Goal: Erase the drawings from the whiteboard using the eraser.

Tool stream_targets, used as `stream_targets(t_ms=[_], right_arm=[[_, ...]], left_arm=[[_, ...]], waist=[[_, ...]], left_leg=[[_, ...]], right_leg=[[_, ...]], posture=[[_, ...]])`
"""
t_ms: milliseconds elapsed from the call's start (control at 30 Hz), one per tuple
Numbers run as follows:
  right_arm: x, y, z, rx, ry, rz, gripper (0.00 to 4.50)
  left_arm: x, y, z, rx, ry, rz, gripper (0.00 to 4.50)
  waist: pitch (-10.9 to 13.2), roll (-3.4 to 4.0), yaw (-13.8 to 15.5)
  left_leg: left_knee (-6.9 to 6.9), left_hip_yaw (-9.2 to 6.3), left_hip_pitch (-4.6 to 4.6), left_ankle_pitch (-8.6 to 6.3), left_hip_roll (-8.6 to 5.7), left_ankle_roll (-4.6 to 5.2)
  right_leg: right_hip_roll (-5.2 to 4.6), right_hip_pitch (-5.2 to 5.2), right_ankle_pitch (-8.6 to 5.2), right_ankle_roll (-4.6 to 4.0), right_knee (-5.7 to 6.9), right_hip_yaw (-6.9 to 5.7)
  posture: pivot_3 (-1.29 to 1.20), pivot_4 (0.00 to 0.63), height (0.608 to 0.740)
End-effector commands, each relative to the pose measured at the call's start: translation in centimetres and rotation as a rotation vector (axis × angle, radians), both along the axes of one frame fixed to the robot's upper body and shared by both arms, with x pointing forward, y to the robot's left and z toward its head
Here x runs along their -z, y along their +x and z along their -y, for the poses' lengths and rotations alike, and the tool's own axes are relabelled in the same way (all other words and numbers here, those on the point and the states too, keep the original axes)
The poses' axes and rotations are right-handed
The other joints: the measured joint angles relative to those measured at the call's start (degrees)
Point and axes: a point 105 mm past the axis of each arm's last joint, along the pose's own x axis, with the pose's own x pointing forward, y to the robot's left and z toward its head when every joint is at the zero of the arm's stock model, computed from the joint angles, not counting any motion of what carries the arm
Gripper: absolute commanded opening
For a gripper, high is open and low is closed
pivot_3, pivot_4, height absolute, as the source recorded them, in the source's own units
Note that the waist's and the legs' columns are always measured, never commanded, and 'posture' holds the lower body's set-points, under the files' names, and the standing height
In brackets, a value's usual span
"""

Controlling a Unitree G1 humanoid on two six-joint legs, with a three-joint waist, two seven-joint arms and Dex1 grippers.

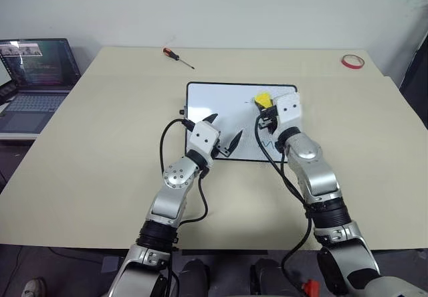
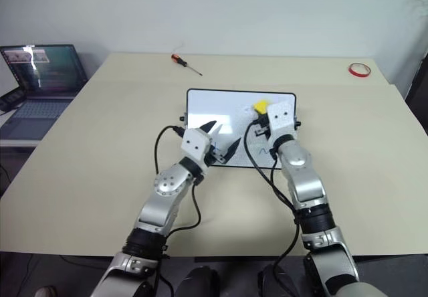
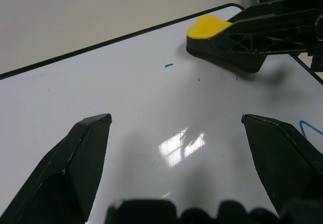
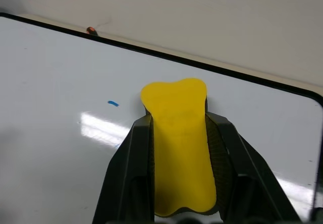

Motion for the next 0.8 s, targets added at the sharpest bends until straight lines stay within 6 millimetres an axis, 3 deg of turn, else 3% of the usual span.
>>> stream_targets(t_ms=[33, 133, 367, 467, 667, 800], right_arm=[[0.4, 0.2, 1.1, 0.057, -0.019, -0.009, 1.08], [0.5, 0.0, 0.4, 0.029, -0.014, -0.011, 1.08], [1.5, -1.7, -3.7, -0.205, -0.022, -0.045, 1.08], [1.7, -2.0, -4.6, -0.255, -0.014, -0.064, 1.08], [1.7, -1.8, -4.2, -0.245, -0.033, -0.062, 1.08], [0.9, -0.5, -2.9, -0.163, -0.050, -0.022, 1.08]], left_arm=[[-1.5, -0.2, 0.7, 0.030, -0.015, 0.049, 4.50], [-1.5, -0.2, 0.6, 0.031, -0.015, 0.048, 4.50], [-1.5, -0.2, 0.4, 0.021, -0.013, 0.048, 4.50], [-1.5, -0.1, 0.2, 0.011, -0.016, 0.045, 4.50], [-1.4, -0.2, 0.1, 0.006, -0.017, 0.041, 4.50], [-1.3, -0.1, 0.2, 0.006, -0.018, 0.037, 4.50]], waist=[[0.00, 0.00, 0.03], [0.00, 0.00, 0.02], [0.00, 0.00, -0.40], [0.00, 0.00, -0.61], [0.00, 0.00, -0.53], [0.00, 0.00, -0.55]], left_leg=[[0.01, -0.01, 0.00, 0.00, 0.00, 0.00], [0.01, -0.01, 0.01, 0.00, 0.00, 0.00], [0.01, 0.01, 0.03, 0.00, 0.01, 0.00], [0.00, 0.00, 0.04, 0.00, 0.03, 0.00], [0.00, 0.00, 0.02, 0.00, 0.01, 0.00], [0.00, 0.00, 0.03, 0.00, 0.01, 0.00]], right_leg=[[0.00, 0.01, 0.00, 0.00, 0.00, -0.01], [0.00, 0.02, 0.00, 0.00, 0.02, -0.01], [0.01, 0.01, 0.00, 0.00, 0.02, 0.01], [0.03, 0.01, 0.00, 0.00, 0.02, 0.00], [0.01, 0.01, 0.00, 0.00, 0.01, 0.00], [0.01, 0.01, 0.00, 0.00, 0.02, 0.00]], posture=[[0.00, 0.150, 0.740], [0.00, 0.150, 0.740], [0.00, 0.150, 0.740], [0.00, 0.150, 0.740], [0.00, 0.150, 0.740], [0.00, 0.150, 0.740]])
